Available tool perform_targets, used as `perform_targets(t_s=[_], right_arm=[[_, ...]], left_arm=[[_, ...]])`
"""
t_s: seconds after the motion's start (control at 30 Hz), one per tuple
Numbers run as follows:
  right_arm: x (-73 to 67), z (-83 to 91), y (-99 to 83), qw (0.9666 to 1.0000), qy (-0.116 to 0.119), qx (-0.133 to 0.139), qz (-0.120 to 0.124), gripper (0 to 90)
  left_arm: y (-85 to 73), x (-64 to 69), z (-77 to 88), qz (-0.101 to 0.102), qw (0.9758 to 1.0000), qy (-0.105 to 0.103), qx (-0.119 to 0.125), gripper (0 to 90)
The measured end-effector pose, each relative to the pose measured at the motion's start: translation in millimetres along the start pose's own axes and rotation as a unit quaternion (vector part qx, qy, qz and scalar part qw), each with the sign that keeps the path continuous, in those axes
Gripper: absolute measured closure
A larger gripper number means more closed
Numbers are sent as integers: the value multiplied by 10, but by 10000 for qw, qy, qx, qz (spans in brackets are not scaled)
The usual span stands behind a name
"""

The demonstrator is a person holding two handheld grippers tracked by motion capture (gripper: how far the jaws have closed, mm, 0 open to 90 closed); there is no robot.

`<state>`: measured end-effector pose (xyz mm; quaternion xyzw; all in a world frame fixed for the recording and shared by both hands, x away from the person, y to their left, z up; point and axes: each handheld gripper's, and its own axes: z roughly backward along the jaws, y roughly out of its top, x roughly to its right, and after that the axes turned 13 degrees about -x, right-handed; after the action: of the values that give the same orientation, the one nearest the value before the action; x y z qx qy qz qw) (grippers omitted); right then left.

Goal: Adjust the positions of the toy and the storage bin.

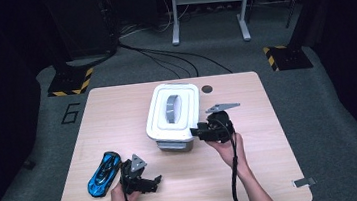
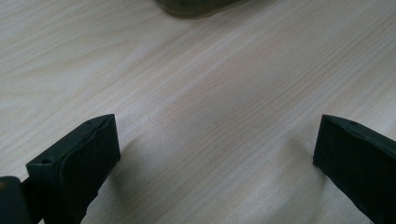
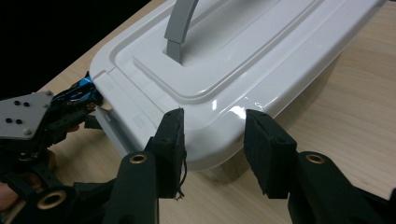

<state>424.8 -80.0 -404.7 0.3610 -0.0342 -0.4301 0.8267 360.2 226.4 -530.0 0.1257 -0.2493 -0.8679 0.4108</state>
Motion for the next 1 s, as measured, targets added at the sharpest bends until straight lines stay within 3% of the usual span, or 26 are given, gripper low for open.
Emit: perform_targets(t_s=[0.57,0.7,0.73,0.77,0.8,0.83,0.87,0.9,0.97,1.0], right_arm=[[-198,-190,104,9996,187,-97,200,567],[-211,-224,96,9995,100,-87,291,495],[-199,-189,66,9995,119,-4,290,409],[-199,-189,66,9995,119,-4,290,409],[-165,-142,17,9997,28,60,256,320],[-165,-142,17,9997,28,60,256,320],[-92,-93,-54,9995,-100,90,283,240],[-92,-93,-54,9995,-100,90,283,240],[43,-12,-209,9989,-397,194,158,143],[43,-12,-209,9989,-397,194,158,143]], left_arm=[[0,2,-1,10,10000,-4,2,4],[-1,-1,-5,6,10000,-18,28,4],[2,-7,-4,-10,10000,-40,9,4],[2,-7,-4,-10,10000,-40,9,3],[3,-8,-6,-15,10000,-40,17,3],[3,-8,-6,-15,10000,-40,17,3],[3,-8,-5,-15,10000,-29,9,3],[4,-10,-2,-22,10000,-41,-14,3],[3,-10,-9,-27,10000,-38,13,1],[3,-10,-9,-27,10000,-38,13,1]])
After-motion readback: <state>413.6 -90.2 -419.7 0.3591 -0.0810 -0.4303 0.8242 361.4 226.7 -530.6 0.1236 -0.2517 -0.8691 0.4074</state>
